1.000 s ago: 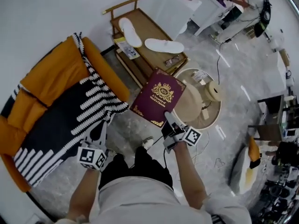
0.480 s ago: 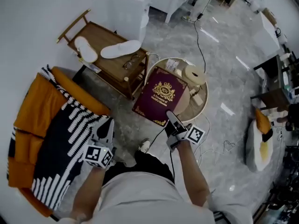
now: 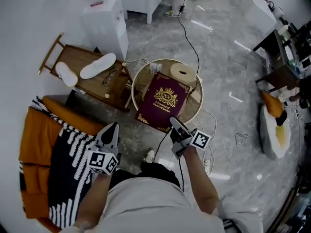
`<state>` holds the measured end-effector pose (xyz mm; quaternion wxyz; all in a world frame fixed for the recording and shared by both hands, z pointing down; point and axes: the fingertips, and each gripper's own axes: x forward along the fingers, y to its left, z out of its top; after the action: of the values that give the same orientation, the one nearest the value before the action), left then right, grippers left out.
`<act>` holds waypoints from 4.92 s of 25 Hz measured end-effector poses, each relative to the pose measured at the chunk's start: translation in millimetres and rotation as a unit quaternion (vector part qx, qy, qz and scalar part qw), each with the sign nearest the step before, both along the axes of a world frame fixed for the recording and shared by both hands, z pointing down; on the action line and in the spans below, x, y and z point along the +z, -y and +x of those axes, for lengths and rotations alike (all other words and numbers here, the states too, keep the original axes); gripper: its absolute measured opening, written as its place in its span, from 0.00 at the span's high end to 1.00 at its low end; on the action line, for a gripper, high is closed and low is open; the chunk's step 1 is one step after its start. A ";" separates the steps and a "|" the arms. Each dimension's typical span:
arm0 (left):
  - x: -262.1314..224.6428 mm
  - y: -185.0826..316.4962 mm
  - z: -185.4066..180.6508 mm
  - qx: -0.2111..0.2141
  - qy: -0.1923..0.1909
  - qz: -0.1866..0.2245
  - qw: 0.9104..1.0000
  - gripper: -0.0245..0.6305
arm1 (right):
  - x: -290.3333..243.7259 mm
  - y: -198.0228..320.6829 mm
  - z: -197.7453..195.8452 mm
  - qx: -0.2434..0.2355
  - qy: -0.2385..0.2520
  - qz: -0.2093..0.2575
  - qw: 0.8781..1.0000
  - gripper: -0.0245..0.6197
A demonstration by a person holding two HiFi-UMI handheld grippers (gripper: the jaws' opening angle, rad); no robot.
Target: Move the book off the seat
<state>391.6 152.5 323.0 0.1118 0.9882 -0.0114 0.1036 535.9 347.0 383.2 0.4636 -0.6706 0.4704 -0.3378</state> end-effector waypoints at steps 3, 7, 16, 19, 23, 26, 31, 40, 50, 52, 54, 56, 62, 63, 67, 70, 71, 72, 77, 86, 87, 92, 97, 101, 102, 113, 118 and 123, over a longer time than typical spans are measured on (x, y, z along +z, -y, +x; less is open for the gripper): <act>-2.1 -12.1 21.1 0.032 0.000 0.000 0.999 0.94 | -4.2 -12.7 8.2 0.023 -0.005 0.003 1.000 0.62; 1.8 -13.5 39.9 0.062 -0.008 -0.006 0.998 0.94 | -3.4 -21.5 10.1 0.061 -0.001 -0.001 0.998 0.62; 15.2 -16.5 89.3 0.135 -0.021 -0.037 0.990 0.94 | -6.2 -46.1 15.0 0.133 -0.012 -0.042 0.990 0.62; 18.1 -8.7 99.8 0.153 -0.023 -0.042 0.987 0.94 | -3.3 -46.4 14.0 0.154 -0.007 -0.054 0.987 0.62; 24.0 4.1 109.3 0.169 -0.021 -0.048 0.984 0.94 | -9.4 -39.8 13.4 0.174 -0.017 -0.057 0.983 0.62; 27.2 9.4 114.9 0.173 -0.012 -0.055 0.983 0.94 | -12.9 -35.6 12.0 0.184 -0.011 -0.057 0.981 0.62; 30.0 7.3 120.1 0.184 0.008 -0.063 0.981 0.94 | -19.9 -34.8 9.9 0.195 0.002 -0.062 0.979 0.62; 69.3 4.2 124.1 0.201 0.047 -0.068 0.976 0.94 | 12.8 -38.2 11.8 0.196 0.026 -0.080 0.977 0.62; 139.7 -11.5 142.6 0.199 0.064 -0.076 0.975 0.94 | 115.2 -42.5 36.9 0.156 0.040 -0.107 0.981 0.62; 165.6 -12.1 148.9 0.197 0.069 -0.081 0.975 0.94 | 146.0 -38.4 49.4 0.150 0.041 -0.109 0.982 0.62; 193.2 -12.4 151.1 0.194 0.076 -0.084 0.974 0.94 | 175.1 -33.1 58.4 0.144 0.047 -0.106 0.983 0.62; 215.3 -11.9 149.5 0.189 0.085 -0.084 0.975 0.94 | 197.7 -27.7 63.1 0.134 0.052 -0.104 0.984 0.62; 250.0 -2.8 143.9 0.167 0.102 -0.081 0.977 0.94 | 253.4 -18.8 72.2 0.107 0.063 -0.116 0.985 0.62; 253.7 -0.9 143.5 0.164 0.104 -0.079 0.978 0.94 | 261.6 -17.1 74.8 0.105 0.064 -0.115 0.986 0.62; 265.0 2.5 139.8 0.154 0.111 -0.078 0.979 0.94 | 293.9 -11.3 82.0 0.092 0.072 -0.121 0.986 0.62; 271.0 2.8 137.2 0.150 0.116 -0.079 0.979 0.94 | 311.0 -5.6 86.3 0.074 0.076 -0.131 0.986 0.62; 272.2 2.8 136.5 0.149 0.117 -0.080 0.979 0.94 | 314.8 -3.9 86.9 0.071 0.079 -0.133 0.985 0.62; 273.4 2.5 135.8 0.148 0.118 -0.081 0.979 0.94 | 317.9 -2.5 87.0 0.068 0.084 -0.135 0.985 0.62; 275.5 0.3 133.4 0.143 0.122 -0.087 0.978 0.94 | 324.6 4.2 92.1 0.050 0.081 -0.142 0.985 0.62; 278.7 6.0 128.0 0.128 0.128 -0.088 0.980 0.94 | 354.4 6.7 100.1 0.046 0.108 -0.165 0.979 0.62; 279.9 7.4 127.2 0.127 0.129 -0.088 0.980 0.94 | 359.2 6.6 100.3 0.048 0.114 -0.168 0.978 0.62; 282.5 15.6 125.5 0.119 0.132 -0.088 0.980 0.94 | 376.2 9.0 105.4 0.038 0.119 -0.189 0.974 0.62; 267.9 24.2 116.8 0.109 0.130 -0.085 0.982 0.94 | 380.7 7.0 103.2 0.031 0.128 -0.213 0.968 0.62; 274.4 39.0 115.9 0.095 0.130 -0.086 0.983 0.94 | 395.3 16.8 104.6 0.012 0.125 -0.221 0.967 0.62; 275.8 41.1 114.9 0.091 0.130 -0.087 0.983 0.94 | 398.8 16.9 104.6 0.009 0.126 -0.226 0.966 0.62; 281.4 58.6 96.8 0.074 0.139 -0.092 0.983 0.94 | 407.9 20.8 107.2 0.011 0.137 -0.228 0.964 0.62; 278.4 69.3 99.4 0.074 0.134 -0.091 0.984 0.94 | 412.3 21.5 107.1 0.024 0.144 -0.239 0.960 0.62; 280.1 75.5 97.6 0.074 0.135 -0.090 0.984 0.94 | 417.4 20.4 107.5 0.030 0.143 -0.254 0.956 0.61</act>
<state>489.1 77.0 603.1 0.1902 0.9492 0.0558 0.2444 643.5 326.6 800.6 0.3500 -0.7249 0.2777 -0.5243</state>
